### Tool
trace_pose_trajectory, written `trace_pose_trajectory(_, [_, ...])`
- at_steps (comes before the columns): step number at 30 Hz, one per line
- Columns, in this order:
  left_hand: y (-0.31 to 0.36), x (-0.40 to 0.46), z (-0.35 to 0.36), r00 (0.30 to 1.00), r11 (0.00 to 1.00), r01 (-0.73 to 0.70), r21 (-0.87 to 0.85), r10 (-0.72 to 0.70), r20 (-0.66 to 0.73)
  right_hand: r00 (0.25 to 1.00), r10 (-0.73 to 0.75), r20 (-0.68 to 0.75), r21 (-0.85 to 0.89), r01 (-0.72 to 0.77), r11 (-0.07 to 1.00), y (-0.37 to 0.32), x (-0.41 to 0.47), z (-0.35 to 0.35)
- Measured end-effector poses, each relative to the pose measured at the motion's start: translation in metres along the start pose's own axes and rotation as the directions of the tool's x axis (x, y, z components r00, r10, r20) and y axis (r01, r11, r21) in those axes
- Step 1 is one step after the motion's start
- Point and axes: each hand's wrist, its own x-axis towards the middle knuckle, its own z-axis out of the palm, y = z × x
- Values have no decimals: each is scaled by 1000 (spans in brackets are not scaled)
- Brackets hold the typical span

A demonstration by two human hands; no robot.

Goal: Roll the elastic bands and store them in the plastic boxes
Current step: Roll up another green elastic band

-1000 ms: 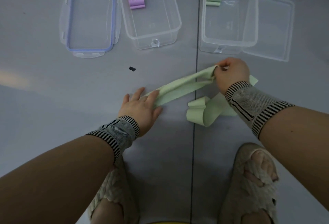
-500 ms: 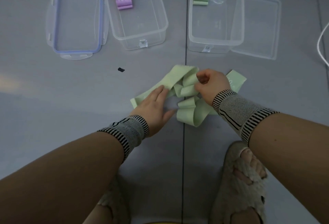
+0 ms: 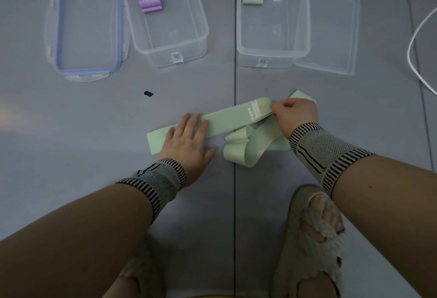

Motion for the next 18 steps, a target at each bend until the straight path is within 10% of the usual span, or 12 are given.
trace_pose_trajectory(7, [2, 4, 4, 996, 1000, -7, 26, 5, 89, 988, -151, -26, -173, 144, 974, -4, -4, 3])
trace_pose_trajectory(13, [-21, -6, 0, 998, 998, 48, 28, -49, 42, 700, -489, 520, -467, 712, 523, -15, -50, 38])
trace_pose_trajectory(18, [-63, -24, -14, 953, 954, 283, -102, -292, -88, 606, -371, 703, -396, 768, 504, -26, -78, 75])
